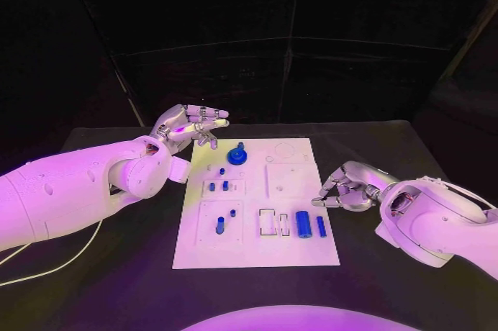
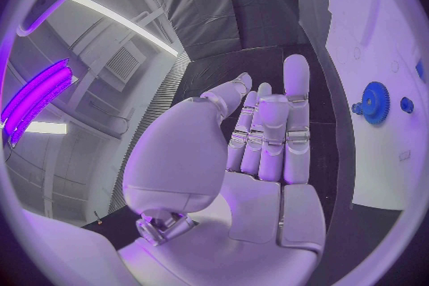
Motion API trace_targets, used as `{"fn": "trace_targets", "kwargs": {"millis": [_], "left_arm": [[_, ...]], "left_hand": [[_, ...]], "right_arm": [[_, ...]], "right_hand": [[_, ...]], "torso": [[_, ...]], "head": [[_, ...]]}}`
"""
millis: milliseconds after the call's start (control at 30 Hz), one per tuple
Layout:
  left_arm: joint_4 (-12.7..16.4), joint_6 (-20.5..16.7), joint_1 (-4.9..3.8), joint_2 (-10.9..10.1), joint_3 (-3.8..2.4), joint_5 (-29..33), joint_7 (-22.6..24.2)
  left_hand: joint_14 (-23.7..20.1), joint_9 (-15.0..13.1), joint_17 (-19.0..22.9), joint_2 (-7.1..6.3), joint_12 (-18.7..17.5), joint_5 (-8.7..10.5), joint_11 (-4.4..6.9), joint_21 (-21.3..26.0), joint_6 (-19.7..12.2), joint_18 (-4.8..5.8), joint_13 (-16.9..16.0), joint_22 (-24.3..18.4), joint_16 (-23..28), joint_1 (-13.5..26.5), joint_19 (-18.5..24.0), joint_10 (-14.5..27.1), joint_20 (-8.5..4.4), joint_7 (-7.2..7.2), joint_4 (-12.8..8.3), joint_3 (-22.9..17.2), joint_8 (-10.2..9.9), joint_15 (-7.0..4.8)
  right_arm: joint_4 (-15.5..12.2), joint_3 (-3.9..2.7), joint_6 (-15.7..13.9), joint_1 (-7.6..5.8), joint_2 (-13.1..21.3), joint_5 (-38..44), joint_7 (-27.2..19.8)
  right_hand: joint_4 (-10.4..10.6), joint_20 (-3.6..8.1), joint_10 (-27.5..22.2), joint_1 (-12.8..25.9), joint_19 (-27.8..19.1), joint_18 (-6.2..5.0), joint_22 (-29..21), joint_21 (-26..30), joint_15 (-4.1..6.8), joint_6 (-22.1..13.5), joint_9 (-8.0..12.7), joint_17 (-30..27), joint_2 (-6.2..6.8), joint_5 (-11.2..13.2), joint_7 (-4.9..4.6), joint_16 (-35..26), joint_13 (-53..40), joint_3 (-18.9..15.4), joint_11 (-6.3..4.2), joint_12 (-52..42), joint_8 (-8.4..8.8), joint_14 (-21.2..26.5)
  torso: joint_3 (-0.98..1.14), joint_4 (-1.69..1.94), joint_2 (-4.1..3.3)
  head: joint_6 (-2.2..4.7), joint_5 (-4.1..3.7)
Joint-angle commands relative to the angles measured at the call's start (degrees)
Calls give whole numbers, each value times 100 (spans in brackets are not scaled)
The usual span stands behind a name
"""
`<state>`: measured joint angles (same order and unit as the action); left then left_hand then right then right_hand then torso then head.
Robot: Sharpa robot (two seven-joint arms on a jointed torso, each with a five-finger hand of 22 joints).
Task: Assemble the parts on the task board
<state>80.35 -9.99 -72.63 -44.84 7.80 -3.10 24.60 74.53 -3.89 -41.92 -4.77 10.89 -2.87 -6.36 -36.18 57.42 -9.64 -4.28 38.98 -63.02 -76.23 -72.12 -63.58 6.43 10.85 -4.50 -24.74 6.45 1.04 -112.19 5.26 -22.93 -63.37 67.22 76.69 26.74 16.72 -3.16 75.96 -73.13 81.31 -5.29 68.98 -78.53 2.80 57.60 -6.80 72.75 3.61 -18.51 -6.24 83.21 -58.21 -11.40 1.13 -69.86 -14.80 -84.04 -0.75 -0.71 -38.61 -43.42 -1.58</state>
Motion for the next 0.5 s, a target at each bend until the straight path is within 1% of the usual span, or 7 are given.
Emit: {"fn": "trace_targets", "kwargs": {"millis": [33,133,200,267,333,433,500], "left_arm": [[23,31,-10,-3,-5,15,37],[26,31,-10,-7,-5,15,36],[27,31,-10,-10,-5,15,36],[29,32,-10,-14,-5,15,38],[32,34,-10,-20,-5,15,39],[34,37,-9,-28,-5,15,40],[35,41,-9,-31,-5,15,38]], "left_hand": [[-45,-4,5,23,35,4,-3,40,-28,-77,-2,-9,-17,-14,28,52,17,-3,-16,22,13,10],[-45,-4,5,23,35,4,-3,40,-28,-77,-2,-9,-17,-14,28,52,17,-3,-16,22,13,10],[-45,-4,5,23,35,4,-3,40,-28,-77,-2,-9,-17,-14,28,52,17,-3,-16,22,13,10],[-45,-4,5,23,35,4,-3,40,-28,-77,-2,-9,-17,-14,28,52,17,-3,-16,22,13,10],[-45,-4,5,23,35,4,-3,40,-28,-77,-2,-9,-17,-14,28,52,17,-3,-16,22,13,10],[-45,-4,5,23,35,4,-3,40,-28,-77,-2,-9,-17,-14,28,52,17,-3,-16,22,13,10],[-45,-4,5,23,35,4,-3,40,-28,-77,-2,-9,-17,-14,28,52,17,-3,-16,22,13,10]], "right_arm": [[-36,69,213,14,-11,450,525],[-22,119,248,53,-57,552,561],[-18,134,253,99,-93,594,568],[-13,145,248,163,-147,647,571],[0,152,233,203,-209,690,568],[21,158,213,244,-296,738,558],[41,160,192,266,-344,754,554]], "right_hand": [[-2,-1,73,59,62,115,29,-33,22,10,-15,68,6,46,39,36,-179,-41,5,-103,-45,-333],[-7,-2,110,54,65,118,46,-44,22,3,-30,133,13,64,42,64,-335,-51,4,-191,-82,-341],[-9,-4,139,40,70,122,67,-55,21,-6,-38,177,28,75,42,83,-440,-56,4,-253,-101,-347],[-10,-6,164,21,74,126,86,-67,18,-20,-47,241,45,87,40,110,-546,-61,7,-315,-125,-356],[-7,-8,196,18,75,127,97,-74,17,-23,-57,288,54,91,41,130,-650,-65,7,-377,-149,-362],[-7,-10,228,14,76,129,108,-80,16,-24,-68,354,61,90,43,157,-758,-66,6,-442,-179,-371],[-8,-11,251,7,78,131,120,-87,14,-30,-76,431,73,98,42,188,-837,-67,7,-489,-201,-383]], "torso": [[4,-44,20],[14,-49,24],[2,-48,26],[-3,-47,27],[-3,-52,21],[5,-64,21],[1,-49,16]], "head": [[-9,-14],[-24,-7],[-29,-13],[-33,-23],[-31,-32],[-31,-18],[-36,-48]]}}
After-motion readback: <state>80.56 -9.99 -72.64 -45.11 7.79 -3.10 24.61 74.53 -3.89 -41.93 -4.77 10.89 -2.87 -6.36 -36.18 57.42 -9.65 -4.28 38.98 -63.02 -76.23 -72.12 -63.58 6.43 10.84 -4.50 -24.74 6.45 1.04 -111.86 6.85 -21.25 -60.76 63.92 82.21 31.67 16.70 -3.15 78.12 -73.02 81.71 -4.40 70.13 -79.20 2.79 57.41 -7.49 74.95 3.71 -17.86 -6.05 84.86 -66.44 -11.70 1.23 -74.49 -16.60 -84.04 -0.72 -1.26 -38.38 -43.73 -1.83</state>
